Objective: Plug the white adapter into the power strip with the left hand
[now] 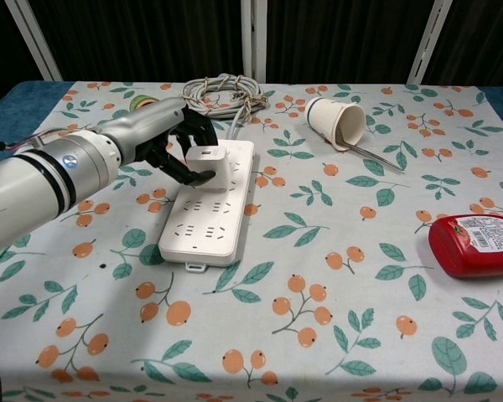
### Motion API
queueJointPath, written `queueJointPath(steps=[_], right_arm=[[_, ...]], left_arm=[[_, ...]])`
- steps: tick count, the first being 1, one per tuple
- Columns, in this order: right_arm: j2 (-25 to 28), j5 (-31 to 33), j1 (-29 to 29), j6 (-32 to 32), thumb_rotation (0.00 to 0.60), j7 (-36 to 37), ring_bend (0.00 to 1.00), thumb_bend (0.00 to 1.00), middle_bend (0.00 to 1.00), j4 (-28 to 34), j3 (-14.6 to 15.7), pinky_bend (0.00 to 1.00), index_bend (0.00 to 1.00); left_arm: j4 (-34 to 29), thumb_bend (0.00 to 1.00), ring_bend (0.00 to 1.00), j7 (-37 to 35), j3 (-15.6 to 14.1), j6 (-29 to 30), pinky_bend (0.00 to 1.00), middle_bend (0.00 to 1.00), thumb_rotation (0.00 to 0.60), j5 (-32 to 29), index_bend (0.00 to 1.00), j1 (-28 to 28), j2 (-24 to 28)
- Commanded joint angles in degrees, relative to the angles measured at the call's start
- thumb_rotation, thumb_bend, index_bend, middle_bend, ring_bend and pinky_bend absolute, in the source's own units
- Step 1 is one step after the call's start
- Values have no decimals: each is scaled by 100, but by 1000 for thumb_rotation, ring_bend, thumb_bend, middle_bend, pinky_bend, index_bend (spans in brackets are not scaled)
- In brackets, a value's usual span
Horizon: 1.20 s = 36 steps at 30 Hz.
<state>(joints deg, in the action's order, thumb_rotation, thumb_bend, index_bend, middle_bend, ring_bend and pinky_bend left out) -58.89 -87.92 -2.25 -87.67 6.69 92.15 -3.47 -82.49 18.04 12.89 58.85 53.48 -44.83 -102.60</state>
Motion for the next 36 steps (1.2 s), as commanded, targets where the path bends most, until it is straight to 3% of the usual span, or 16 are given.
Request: queueJointPath(steps=[1,27,30,33,36], right_arm=[[2,3,1,4,600,-5,0,223,0,5,2,0,0],[2,14,20,-18,600,-37,0,223,0,32,-6,0,0],[5,15,27,-26,600,-30,0,223,0,30,-5,0,0],[1,18,31,-30,600,-25,0,223,0,22,-5,0,0],[-1,18,35,-30,600,-7,0,223,0,11,-2,0,0]], left_arm=[[52,484,438,-14,1,-17,168,656,600,45,636,-3,-42],[230,484,438,-66,11,-137,158,653,600,159,632,100,-93],[169,462,405,-80,4,-166,151,583,600,211,515,102,-52],[93,337,272,-64,-4,-170,133,416,600,263,344,100,-8],[26,261,148,-62,7,-136,107,287,600,319,241,106,31]])
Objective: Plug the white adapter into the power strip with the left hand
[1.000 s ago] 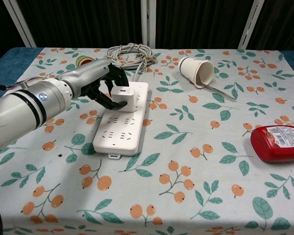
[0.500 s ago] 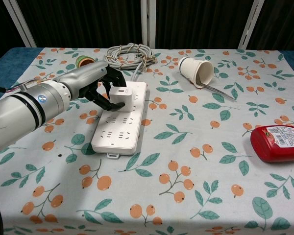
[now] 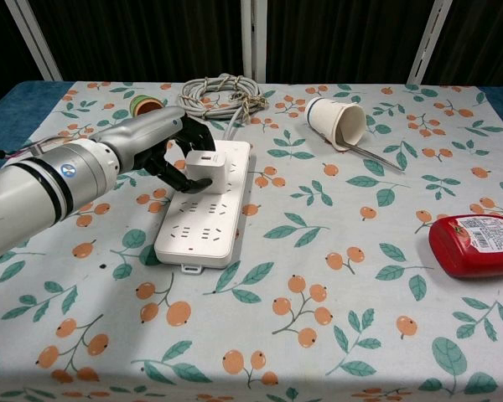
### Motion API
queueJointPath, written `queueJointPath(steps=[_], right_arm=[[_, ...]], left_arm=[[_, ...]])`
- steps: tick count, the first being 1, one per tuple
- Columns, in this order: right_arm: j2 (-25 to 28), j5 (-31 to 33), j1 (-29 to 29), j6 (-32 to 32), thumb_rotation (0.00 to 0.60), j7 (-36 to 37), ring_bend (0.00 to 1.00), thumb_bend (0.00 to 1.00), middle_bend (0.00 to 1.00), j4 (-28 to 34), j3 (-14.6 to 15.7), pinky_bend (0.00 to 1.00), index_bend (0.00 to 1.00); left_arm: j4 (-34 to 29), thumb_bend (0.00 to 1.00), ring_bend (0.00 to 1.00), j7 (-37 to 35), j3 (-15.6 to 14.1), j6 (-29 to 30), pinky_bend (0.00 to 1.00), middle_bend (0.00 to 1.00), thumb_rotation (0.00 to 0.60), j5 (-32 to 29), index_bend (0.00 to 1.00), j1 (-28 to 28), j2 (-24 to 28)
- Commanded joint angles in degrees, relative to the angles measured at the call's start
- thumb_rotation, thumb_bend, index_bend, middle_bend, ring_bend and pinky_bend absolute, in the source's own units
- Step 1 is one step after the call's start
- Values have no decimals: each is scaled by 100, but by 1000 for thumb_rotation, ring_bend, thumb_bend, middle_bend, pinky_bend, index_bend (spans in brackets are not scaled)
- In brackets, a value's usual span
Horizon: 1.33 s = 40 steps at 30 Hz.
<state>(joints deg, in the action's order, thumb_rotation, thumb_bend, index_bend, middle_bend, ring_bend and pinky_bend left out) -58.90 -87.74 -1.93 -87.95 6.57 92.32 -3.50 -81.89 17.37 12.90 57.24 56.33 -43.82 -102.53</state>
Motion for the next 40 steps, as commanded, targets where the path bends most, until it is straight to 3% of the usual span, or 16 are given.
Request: queueJointPath(steps=[1,5,11,15,19,22,25,30,40], right_arm=[[0,0,6,-8,600,11,0,223,0,-9,0,0,0],[3,-8,24,-38,600,44,0,222,0,-25,3,0,0],[7,-25,43,-68,600,120,0,223,0,-68,8,0,0],[64,-25,37,-42,600,223,0,223,0,-104,8,0,0],[154,-15,-17,96,600,395,0,223,0,-156,21,0,0],[201,-1,-63,209,600,572,0,223,0,-223,28,0,0],[173,50,-89,269,600,760,0,223,0,-343,11,0,0],[46,-35,-79,190,600,807,0,223,0,-484,31,0,0],[-161,-235,128,-231,600,379,0,223,0,-372,128,0,0]], left_arm=[[-51,247,113,10,9,42,98,253,600,54,216,7,37],[-162,228,57,30,26,99,70,192,600,108,170,27,124],[-581,217,56,-67,70,484,45,177,600,432,157,205,479],[-991,208,56,-78,139,1130,17,177,600,765,157,544,1087],[-933,208,56,-278,133,1903,9,177,600,1213,158,1000,1638],[-745,209,56,-524,-23,2290,5,178,600,1431,164,1419,2100],[-605,208,56,-685,-381,2446,0,179,600,1760,172,1797,2669],[-848,207,56,-1348,-876,2672,0,180,600,2063,188,2455,3450],[-1136,205,56,-1412,-1371,3613,0,180,600,2439,188,3517,3694]])
